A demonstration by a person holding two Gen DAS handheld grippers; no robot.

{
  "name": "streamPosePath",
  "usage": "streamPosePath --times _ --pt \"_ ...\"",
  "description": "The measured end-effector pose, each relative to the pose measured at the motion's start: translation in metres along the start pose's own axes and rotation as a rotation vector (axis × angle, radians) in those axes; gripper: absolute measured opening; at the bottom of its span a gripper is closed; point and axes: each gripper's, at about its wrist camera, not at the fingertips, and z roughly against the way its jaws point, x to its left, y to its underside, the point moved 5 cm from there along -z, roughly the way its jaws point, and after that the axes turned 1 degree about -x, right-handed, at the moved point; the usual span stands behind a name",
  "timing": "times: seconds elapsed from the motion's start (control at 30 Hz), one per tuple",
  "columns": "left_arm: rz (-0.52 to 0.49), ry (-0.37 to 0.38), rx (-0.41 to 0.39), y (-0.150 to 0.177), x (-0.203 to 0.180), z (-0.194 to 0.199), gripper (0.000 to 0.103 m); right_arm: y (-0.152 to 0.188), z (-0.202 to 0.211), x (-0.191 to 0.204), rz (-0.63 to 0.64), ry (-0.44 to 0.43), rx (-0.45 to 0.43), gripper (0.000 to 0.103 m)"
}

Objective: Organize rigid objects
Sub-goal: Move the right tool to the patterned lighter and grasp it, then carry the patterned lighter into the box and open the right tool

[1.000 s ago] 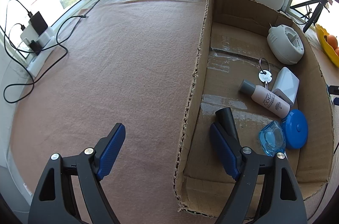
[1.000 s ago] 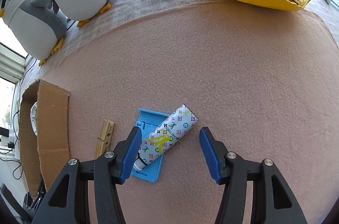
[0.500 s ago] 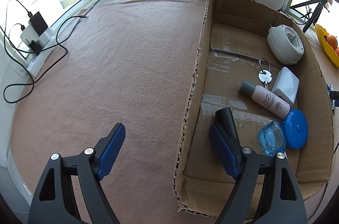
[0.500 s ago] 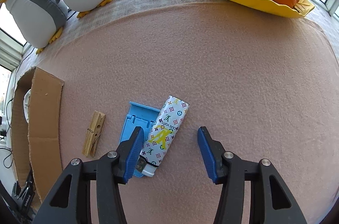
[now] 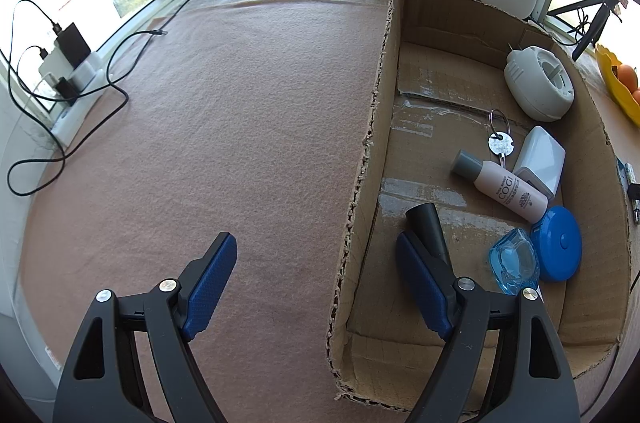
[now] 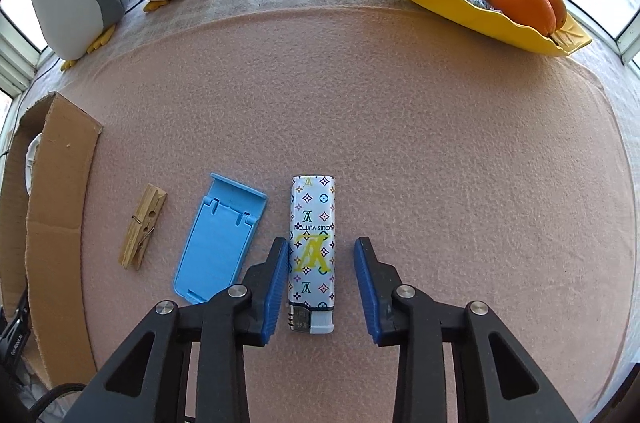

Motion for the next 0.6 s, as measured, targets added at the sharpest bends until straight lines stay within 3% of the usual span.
streamPosePath --times 0.2,0.6 --pt "0.001 0.0 0.0 0.0 0.001 0.0 0.083 0.002 0.002 -0.001 0.009 -0.006 -0.005 0.021" --pt "0.0 -0.001 0.0 0.0 0.001 0.0 0.083 0.018 0.015 -0.011 -0.057 -0.063 -0.05 0.021"
